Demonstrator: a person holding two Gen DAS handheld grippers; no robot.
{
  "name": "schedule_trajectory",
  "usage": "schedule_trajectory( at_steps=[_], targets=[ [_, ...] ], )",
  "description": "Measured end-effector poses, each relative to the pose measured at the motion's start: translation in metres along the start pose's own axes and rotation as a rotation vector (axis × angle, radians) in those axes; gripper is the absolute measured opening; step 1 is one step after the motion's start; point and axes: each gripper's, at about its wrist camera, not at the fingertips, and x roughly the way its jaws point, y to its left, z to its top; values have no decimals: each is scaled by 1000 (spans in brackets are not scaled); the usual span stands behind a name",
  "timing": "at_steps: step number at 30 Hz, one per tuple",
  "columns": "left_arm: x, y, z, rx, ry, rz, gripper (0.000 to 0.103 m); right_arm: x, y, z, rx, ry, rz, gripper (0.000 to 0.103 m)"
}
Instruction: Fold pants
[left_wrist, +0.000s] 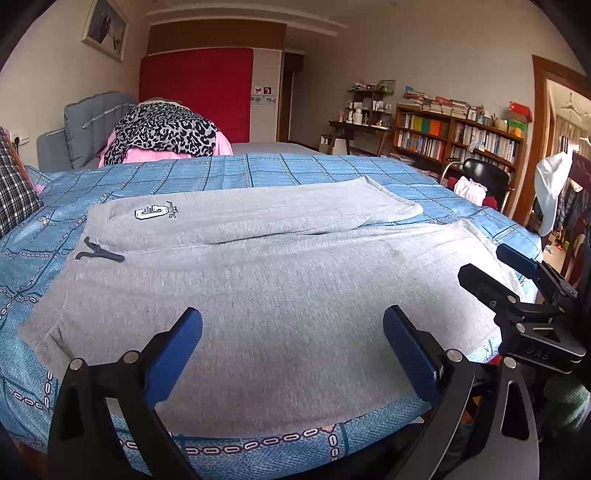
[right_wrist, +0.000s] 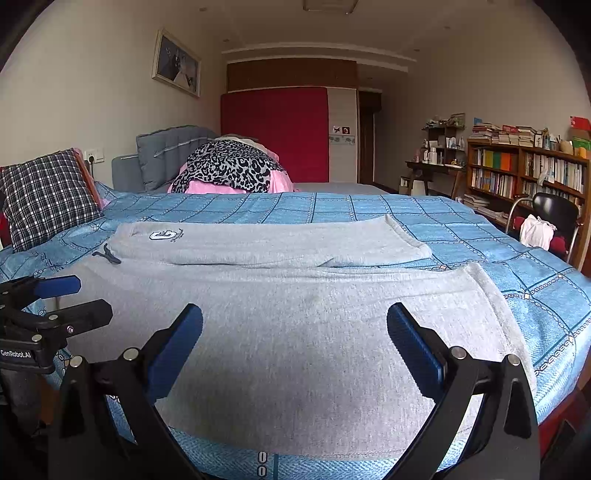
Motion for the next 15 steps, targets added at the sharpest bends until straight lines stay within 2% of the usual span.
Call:
schedule_trajectory(
  at_steps=[8, 15],
  targets=[
    [2, 7, -1, -30, -2, 65, 97, 1, 0, 0, 4, 2, -2, 101],
    [3, 14, -4, -46, 3, 85, 97, 1, 0, -1, 4, 2, -6, 101]
  ],
)
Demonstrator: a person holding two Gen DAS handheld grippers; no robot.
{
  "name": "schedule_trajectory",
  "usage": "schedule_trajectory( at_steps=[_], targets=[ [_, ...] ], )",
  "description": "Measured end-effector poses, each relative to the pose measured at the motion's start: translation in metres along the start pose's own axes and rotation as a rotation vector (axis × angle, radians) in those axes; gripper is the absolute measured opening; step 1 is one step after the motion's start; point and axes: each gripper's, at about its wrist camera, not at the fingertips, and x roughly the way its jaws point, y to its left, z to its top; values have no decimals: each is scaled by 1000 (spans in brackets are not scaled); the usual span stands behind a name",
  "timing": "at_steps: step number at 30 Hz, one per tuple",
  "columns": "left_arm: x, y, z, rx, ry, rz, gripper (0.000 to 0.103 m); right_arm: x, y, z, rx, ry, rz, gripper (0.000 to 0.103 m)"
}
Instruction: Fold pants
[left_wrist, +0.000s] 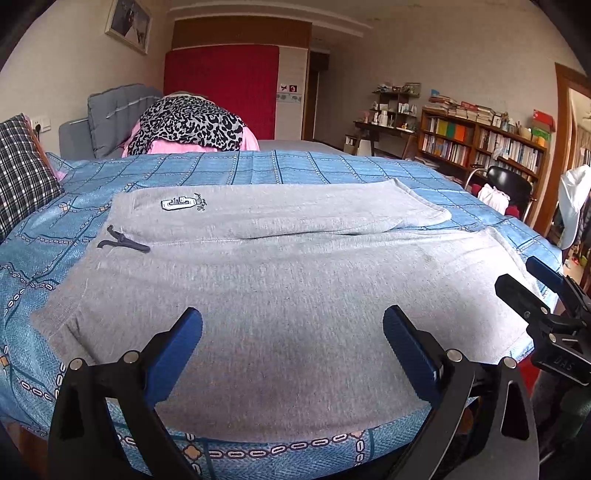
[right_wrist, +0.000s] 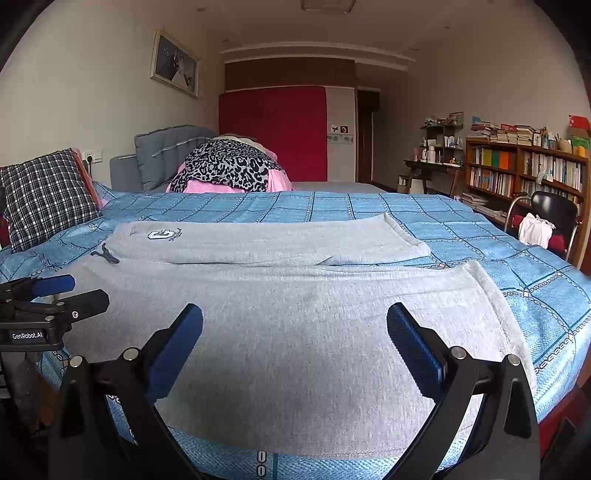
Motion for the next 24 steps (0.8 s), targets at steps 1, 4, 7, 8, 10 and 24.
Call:
schedule_trajectory(
  at_steps=[1, 4, 7, 8, 10, 24],
  targets=[
    [0, 1, 0, -1, -1, 3, 97, 0, 0, 0, 1, 0, 0, 101],
    [-1, 4, 1, -3, -6, 12, 97, 0, -1, 0, 2, -1, -4, 101],
    [-2, 7, 2, -1, -12, 31, 97, 1, -2, 0, 1, -2, -9, 101],
    [-1, 4, 4, -3, -13, 40, 98, 1, -1, 1, -2, -4, -12, 101],
    [0, 7, 6, -9, -15, 52, 97, 1, -1, 4, -7, -12, -15, 101],
    [8, 20, 10, -32, -7, 91, 97, 8, 2, 9, -4, -7, -16, 101]
  ],
)
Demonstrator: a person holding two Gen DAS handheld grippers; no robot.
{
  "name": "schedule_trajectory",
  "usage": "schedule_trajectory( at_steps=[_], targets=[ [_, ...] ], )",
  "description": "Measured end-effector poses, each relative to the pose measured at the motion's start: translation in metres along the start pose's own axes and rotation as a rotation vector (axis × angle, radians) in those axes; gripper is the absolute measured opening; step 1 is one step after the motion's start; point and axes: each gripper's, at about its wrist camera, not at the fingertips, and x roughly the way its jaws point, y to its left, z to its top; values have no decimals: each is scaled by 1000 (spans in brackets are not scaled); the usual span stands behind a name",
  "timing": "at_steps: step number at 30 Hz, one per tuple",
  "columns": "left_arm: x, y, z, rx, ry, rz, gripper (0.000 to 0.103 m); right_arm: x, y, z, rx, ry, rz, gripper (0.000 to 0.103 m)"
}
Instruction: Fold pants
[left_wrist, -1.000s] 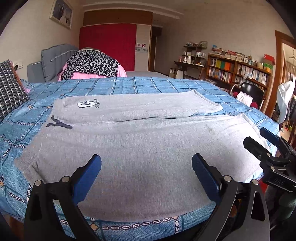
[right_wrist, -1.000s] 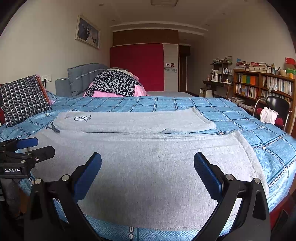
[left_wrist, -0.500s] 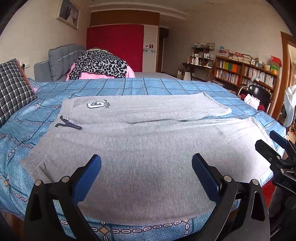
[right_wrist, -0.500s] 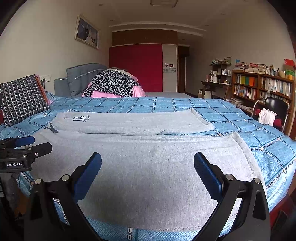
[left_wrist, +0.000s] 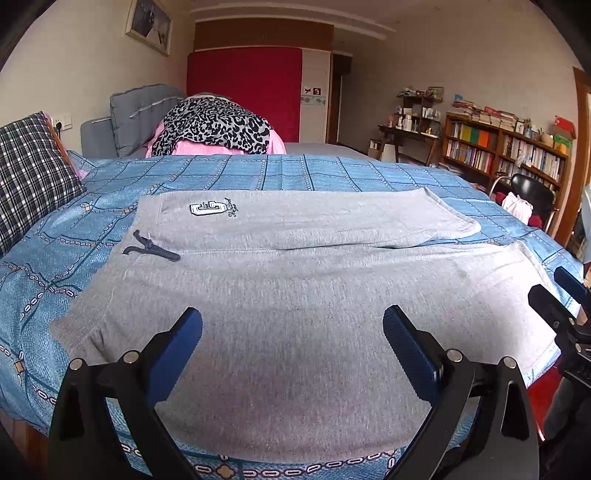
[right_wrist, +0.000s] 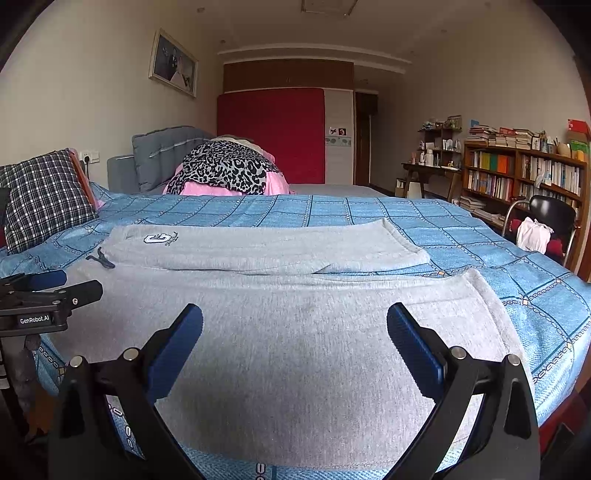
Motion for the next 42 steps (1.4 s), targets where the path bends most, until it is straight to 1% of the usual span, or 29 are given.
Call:
schedule_trajectory(
  at_steps=[19, 28, 31, 34, 42],
  targets=[
    [7, 0, -6, 5, 22, 8, 98, 9, -6, -3, 25, 32, 4, 101],
    [16, 1, 4, 38, 28, 18, 98, 21, -17, 4, 43, 61, 1, 101],
    [19, 11, 15, 33, 15, 34, 98, 27, -20, 12, 34, 59, -8, 101],
    [23, 27, 28, 5, 5, 57, 98, 36, -25, 21, 40, 58, -12, 101],
    [43, 81, 67, -78, 23, 103, 98, 66, -32, 31, 52, 85, -22, 101]
  ],
)
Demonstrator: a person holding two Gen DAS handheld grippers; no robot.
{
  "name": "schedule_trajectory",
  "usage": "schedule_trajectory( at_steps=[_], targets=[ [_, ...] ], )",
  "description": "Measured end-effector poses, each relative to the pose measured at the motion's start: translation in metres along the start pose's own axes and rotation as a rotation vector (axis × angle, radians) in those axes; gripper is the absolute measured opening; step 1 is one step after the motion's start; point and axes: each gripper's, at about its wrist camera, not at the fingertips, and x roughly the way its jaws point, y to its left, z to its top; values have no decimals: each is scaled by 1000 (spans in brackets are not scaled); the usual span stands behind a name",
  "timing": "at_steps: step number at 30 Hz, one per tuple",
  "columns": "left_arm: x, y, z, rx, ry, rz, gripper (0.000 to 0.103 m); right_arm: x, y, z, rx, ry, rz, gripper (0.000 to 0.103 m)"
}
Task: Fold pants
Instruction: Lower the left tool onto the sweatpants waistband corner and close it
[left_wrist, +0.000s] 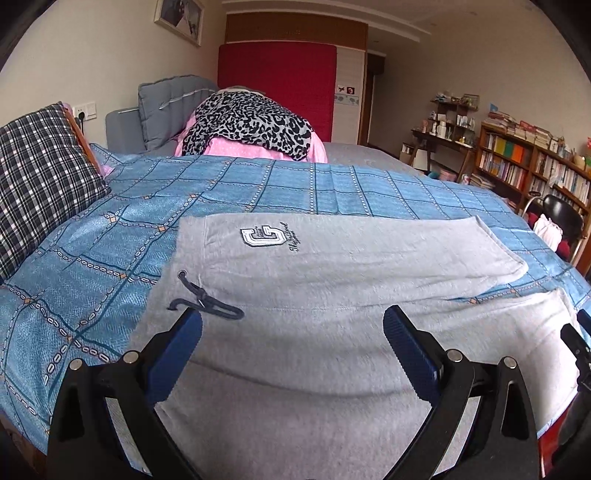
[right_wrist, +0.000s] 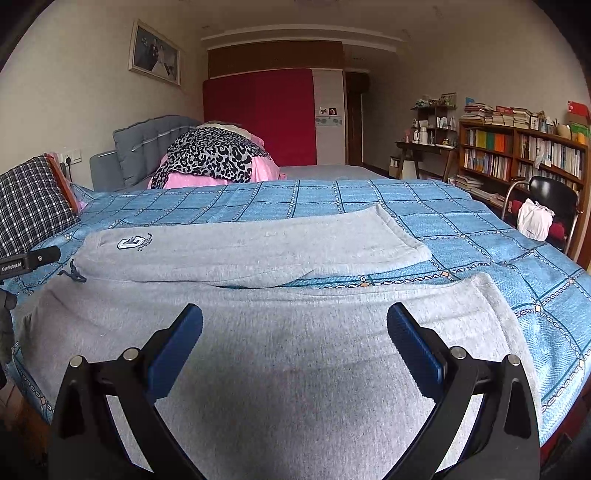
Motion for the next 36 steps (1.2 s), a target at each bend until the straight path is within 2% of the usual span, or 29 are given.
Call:
schedule_trajectory(
  at_steps=[8, 11, 14, 19, 29, 36],
  targets=[
    [49, 56, 43, -60, 59, 106, 98, 28, -6, 3, 22, 33, 11, 101],
    [68, 72, 55, -52, 59, 182, 98, 37, -9, 1, 31, 49, 15, 101],
    [89, 85, 66, -43, 85, 214, 98, 46, -12, 0, 38, 66, 17, 101],
    [133, 102, 81, -74, 181, 176, 98, 57, -17, -1, 56, 85, 17, 101],
    [215, 112, 92, -37, 323, 222, 98, 74, -25, -12, 84, 131, 16, 101],
    [250, 116, 85, -62, 394, 160, 98, 86, -30, -12, 93, 168, 22, 101]
  ],
)
